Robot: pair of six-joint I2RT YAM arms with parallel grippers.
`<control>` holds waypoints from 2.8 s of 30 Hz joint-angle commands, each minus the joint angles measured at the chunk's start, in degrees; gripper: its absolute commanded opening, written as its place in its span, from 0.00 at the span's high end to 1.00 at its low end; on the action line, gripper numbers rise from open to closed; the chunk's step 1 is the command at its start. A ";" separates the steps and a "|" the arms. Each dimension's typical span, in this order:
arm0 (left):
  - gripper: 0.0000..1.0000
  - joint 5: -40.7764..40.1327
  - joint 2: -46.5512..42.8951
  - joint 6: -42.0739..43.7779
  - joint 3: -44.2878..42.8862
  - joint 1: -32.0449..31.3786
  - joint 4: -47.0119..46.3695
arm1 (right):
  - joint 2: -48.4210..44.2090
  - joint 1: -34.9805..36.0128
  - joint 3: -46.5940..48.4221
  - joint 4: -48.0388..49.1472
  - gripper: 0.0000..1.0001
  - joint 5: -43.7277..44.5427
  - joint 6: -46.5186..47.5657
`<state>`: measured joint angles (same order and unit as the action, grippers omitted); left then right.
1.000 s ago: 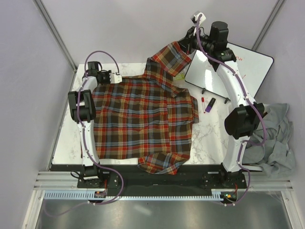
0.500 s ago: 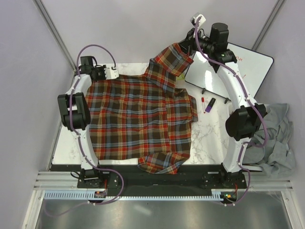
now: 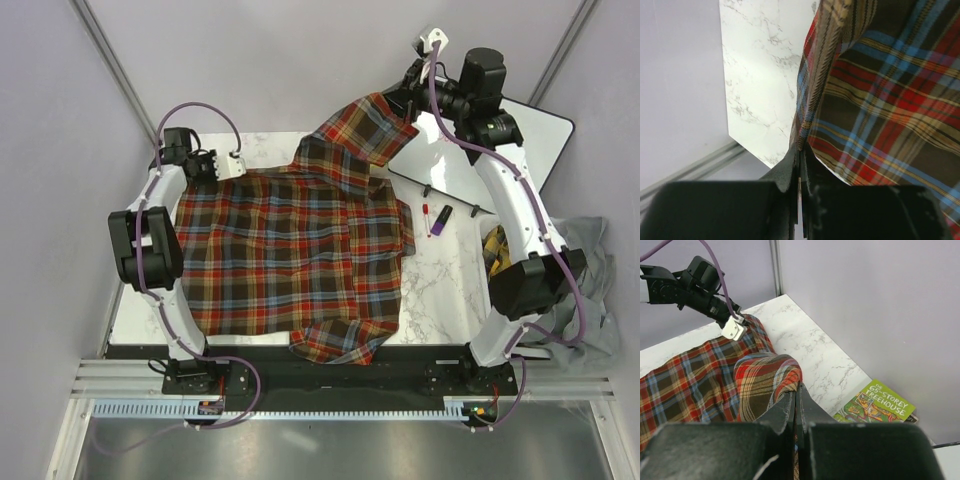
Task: Fold and stack the long sleeve shirts
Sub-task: Fold the shirt
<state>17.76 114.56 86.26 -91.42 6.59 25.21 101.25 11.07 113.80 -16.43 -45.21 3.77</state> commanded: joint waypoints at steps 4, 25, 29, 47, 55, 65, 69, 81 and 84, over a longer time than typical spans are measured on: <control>0.98 -4.92 -8.65 -3.29 4.57 0.35 5.63 | -6.50 -0.08 -6.21 -2.47 1.00 -2.07 3.70; 0.97 -11.08 -19.73 -1.71 21.19 0.09 13.54 | -12.13 -0.17 -15.71 -10.02 1.00 -5.05 10.55; 0.95 -10.91 -18.42 -2.41 22.51 0.00 14.87 | -12.39 0.09 -17.73 -11.17 1.00 -7.34 9.86; 0.51 -3.54 -13.75 -10.58 15.95 1.14 29.79 | -14.15 1.06 -22.56 -18.72 1.00 -7.17 16.44; 0.53 7.02 -9.89 -25.25 7.40 3.34 29.99 | -15.21 5.97 -28.19 -23.12 1.00 -3.22 24.61; 0.52 4.05 -4.79 -40.81 6.69 4.04 18.65 | -8.71 17.05 -28.81 -25.06 1.00 0.82 27.26; 0.52 2.46 -1.63 -42.57 7.57 3.96 17.86 | -5.46 20.74 -28.46 -24.27 1.00 2.05 25.68; 0.44 16.50 -6.89 -44.77 11.17 4.04 17.24 | 4.03 27.16 -20.64 -19.35 1.00 4.78 17.94; 0.44 18.27 -8.48 -47.31 11.00 4.31 15.66 | 5.44 27.86 -20.63 -19.08 1.00 7.06 18.03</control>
<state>28.23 111.09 43.27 -80.14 10.35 43.46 105.08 37.98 90.70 -37.60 -40.07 23.27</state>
